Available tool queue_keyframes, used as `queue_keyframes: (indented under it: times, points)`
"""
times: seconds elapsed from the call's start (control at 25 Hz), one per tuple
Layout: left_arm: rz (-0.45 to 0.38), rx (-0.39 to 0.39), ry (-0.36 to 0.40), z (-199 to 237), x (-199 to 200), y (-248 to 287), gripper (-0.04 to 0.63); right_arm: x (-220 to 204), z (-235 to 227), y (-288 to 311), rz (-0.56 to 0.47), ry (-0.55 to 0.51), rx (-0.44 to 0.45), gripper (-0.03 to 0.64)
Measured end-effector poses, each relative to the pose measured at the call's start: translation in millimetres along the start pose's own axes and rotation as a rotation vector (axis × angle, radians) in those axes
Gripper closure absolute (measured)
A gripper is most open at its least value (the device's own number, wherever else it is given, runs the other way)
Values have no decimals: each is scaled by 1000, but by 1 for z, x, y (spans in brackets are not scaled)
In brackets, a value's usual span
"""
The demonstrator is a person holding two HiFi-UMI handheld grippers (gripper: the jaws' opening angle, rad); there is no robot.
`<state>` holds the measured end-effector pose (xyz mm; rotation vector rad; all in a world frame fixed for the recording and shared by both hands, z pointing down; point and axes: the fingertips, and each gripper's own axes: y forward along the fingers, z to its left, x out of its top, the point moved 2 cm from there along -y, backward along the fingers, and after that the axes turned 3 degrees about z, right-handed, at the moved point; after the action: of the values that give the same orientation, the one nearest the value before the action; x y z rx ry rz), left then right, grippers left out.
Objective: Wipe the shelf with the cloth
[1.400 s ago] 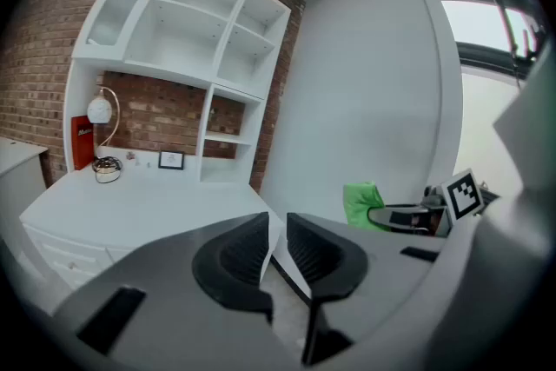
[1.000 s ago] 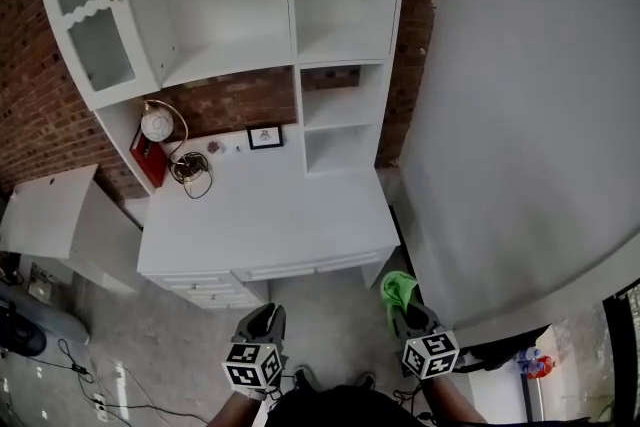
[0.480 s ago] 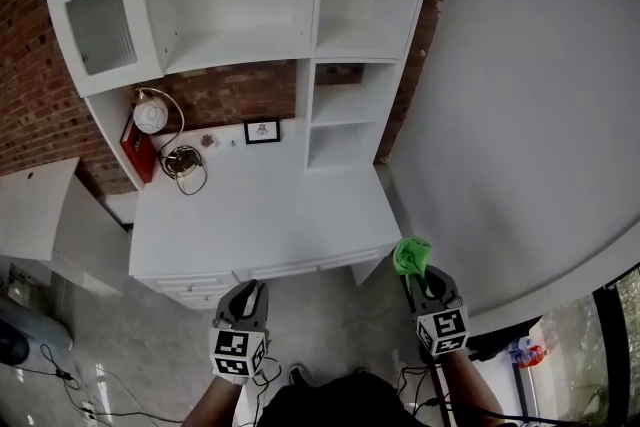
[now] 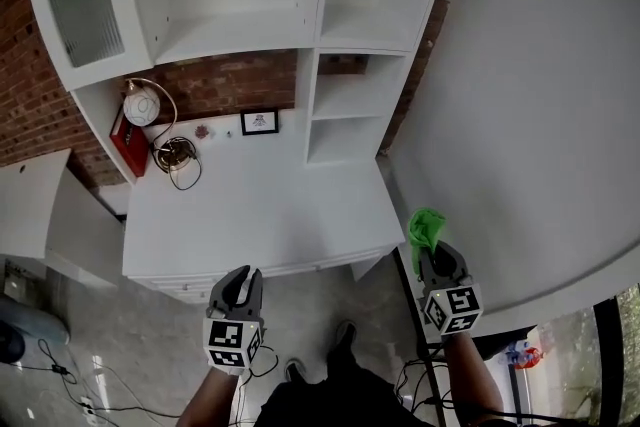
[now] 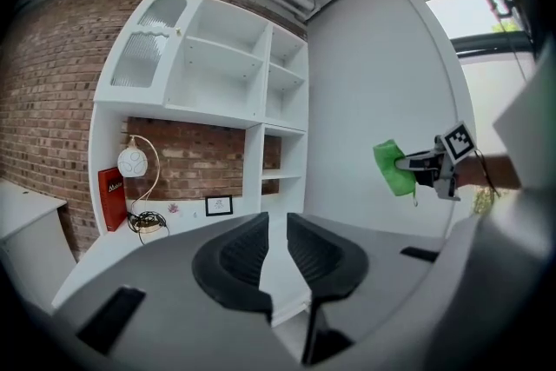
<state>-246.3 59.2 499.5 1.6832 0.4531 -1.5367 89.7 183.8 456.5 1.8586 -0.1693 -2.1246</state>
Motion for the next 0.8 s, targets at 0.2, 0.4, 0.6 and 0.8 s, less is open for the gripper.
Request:
queue_keyframes:
  times: [0.2, 0.4, 0.6, 0.8]
  points:
    - [5, 80, 30, 8, 14, 19, 531, 5, 2, 51, -29, 34, 103, 571]
    - [15, 141, 30, -4, 34, 51, 531, 21, -11, 91, -118, 62, 241, 571]
    - [39, 173, 20, -28, 45, 85, 531, 30, -31, 128, -139, 26, 339, 571]
    - [48, 215, 26, -41, 55, 110, 531, 34, -49, 159, -142, -7, 393, 571]
